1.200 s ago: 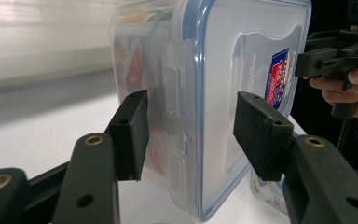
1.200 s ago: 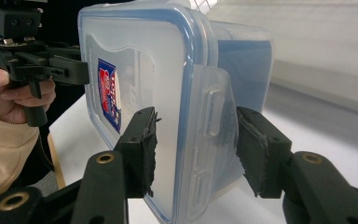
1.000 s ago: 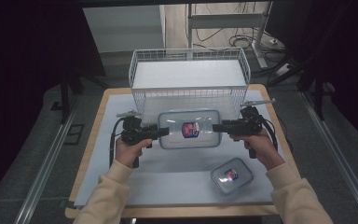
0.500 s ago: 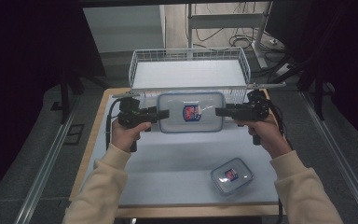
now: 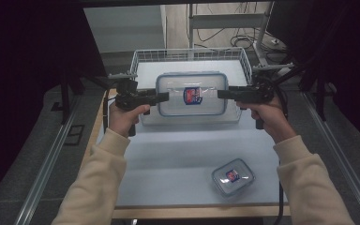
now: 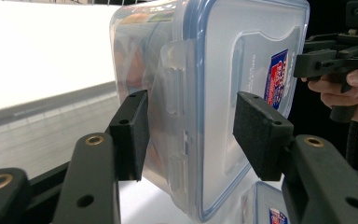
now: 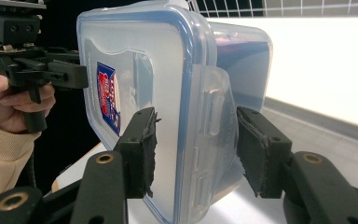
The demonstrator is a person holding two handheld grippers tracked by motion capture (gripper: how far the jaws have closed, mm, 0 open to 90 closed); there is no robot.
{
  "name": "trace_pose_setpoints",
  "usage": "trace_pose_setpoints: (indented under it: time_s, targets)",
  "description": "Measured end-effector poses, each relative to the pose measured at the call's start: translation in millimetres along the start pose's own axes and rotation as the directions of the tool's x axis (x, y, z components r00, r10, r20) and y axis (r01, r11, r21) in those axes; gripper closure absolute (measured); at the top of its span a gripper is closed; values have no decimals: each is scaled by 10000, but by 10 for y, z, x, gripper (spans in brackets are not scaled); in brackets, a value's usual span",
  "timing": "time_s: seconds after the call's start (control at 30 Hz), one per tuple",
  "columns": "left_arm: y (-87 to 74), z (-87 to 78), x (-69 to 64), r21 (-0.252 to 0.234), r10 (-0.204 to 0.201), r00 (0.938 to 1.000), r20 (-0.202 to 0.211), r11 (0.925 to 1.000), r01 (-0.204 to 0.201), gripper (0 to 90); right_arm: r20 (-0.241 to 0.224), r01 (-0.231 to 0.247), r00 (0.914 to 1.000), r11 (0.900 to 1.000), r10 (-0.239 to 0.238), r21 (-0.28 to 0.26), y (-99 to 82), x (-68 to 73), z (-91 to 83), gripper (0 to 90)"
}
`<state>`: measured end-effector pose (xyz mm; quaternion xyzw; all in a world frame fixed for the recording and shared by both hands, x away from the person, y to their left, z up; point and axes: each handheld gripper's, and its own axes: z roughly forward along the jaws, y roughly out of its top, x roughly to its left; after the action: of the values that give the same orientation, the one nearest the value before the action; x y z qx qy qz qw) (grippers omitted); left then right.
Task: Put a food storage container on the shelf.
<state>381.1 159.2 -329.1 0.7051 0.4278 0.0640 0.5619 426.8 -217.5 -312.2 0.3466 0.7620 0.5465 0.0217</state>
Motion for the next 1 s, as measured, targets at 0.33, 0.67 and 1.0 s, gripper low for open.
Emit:
trace_pose_setpoints:
  time_s: [0.33,0.67,1.0]
  targets:
    - [169,41,79,-41,87,10000,41,10000,-87,471,129,124,9998,9999,-124,-40,198,-41,16,494]
    - [410,130,230,-24,84,9999,127,10000,-84,470,229,105,9997,9999,-105,-16,428,-156,91,493]
    - [580,259,411,108,-100,9999,134,9999,99,470,252,-147,9996,9999,146,35,594,-331,209,492]
